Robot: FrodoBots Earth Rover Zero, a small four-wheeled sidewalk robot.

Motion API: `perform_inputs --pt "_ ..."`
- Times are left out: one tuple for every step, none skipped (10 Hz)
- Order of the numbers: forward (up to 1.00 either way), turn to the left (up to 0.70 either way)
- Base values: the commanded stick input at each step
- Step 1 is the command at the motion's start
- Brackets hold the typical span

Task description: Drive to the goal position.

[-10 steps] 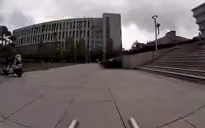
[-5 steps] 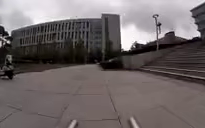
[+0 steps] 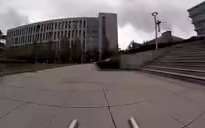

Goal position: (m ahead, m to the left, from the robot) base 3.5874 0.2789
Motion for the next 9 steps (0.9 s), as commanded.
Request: perform_inputs --pt "1.00 0.00" --pt "1.00 0.00" --pt "1.00 0.00" --pt "1.00 0.00" --pt "1.00 0.00" --pt "1.00 0.00" --pt "1.00 0.00" --pt "1.00 0.00" --pt "1.00 0.00"
